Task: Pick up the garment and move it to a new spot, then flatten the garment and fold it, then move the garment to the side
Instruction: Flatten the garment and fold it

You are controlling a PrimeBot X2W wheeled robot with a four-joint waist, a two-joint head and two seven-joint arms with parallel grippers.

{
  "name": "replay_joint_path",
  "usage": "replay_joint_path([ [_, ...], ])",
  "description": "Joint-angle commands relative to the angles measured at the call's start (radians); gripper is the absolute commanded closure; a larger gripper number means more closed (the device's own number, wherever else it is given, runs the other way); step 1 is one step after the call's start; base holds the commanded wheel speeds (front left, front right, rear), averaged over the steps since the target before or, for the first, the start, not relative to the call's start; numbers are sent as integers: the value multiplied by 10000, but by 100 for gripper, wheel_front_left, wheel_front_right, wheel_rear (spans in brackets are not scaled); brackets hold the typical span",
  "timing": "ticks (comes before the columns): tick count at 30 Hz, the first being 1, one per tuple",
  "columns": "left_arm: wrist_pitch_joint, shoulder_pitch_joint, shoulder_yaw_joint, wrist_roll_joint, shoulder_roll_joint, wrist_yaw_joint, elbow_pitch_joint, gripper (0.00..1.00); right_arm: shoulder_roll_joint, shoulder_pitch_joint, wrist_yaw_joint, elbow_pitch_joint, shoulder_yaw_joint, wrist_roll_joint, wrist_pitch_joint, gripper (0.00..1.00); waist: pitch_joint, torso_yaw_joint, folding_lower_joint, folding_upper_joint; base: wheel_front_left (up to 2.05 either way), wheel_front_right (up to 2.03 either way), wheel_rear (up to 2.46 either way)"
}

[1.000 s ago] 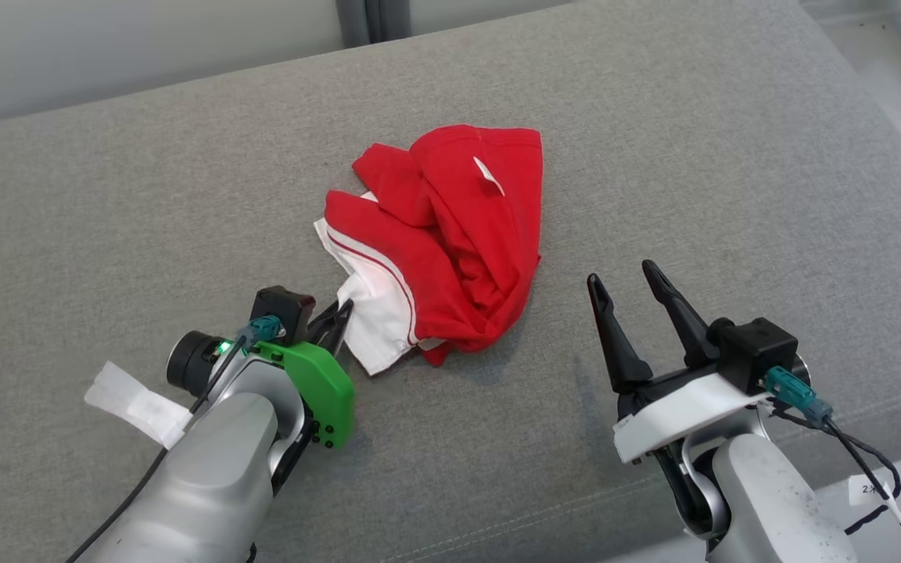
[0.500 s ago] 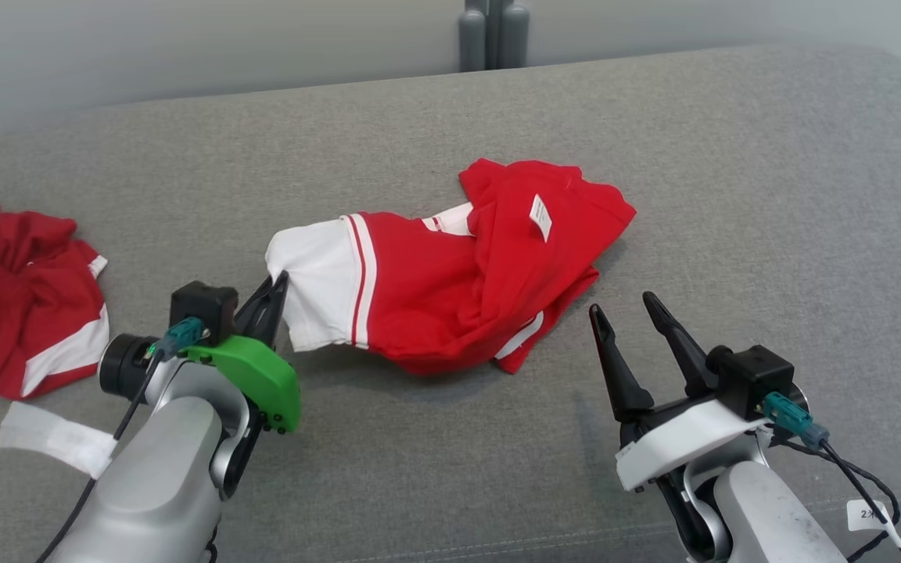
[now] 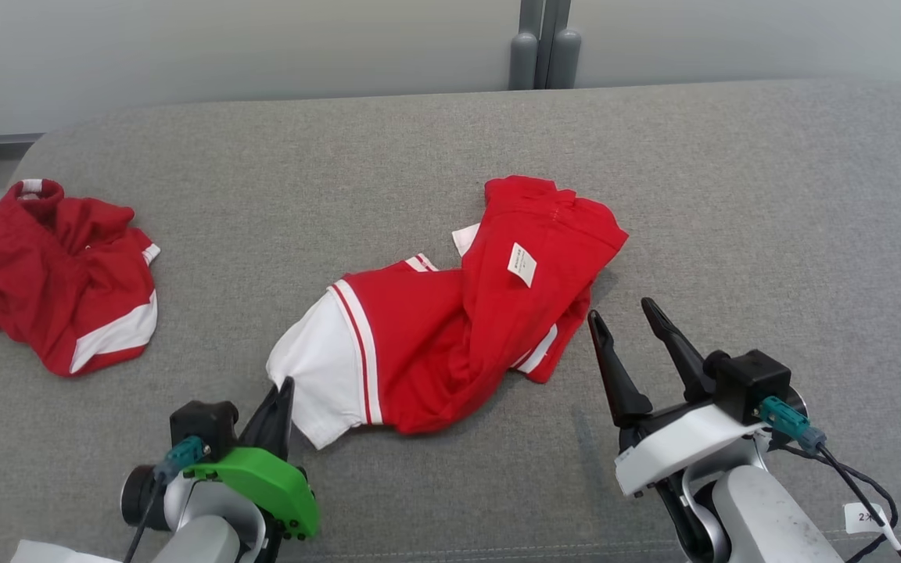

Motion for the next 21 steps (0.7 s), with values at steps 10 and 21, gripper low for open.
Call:
replay_joint_path([
  [10,-2,1151,922,123,-377,136,-234,100,-37,11,1,208,-87,-174,-36,0,-7,-81,0,0,0,0,0],
  [21,-3,1354,1401,654,-718,-108,-156,0,-37,-78,1,378,-87,-216,-36,0,-66,156,0,0,0,0,0],
])
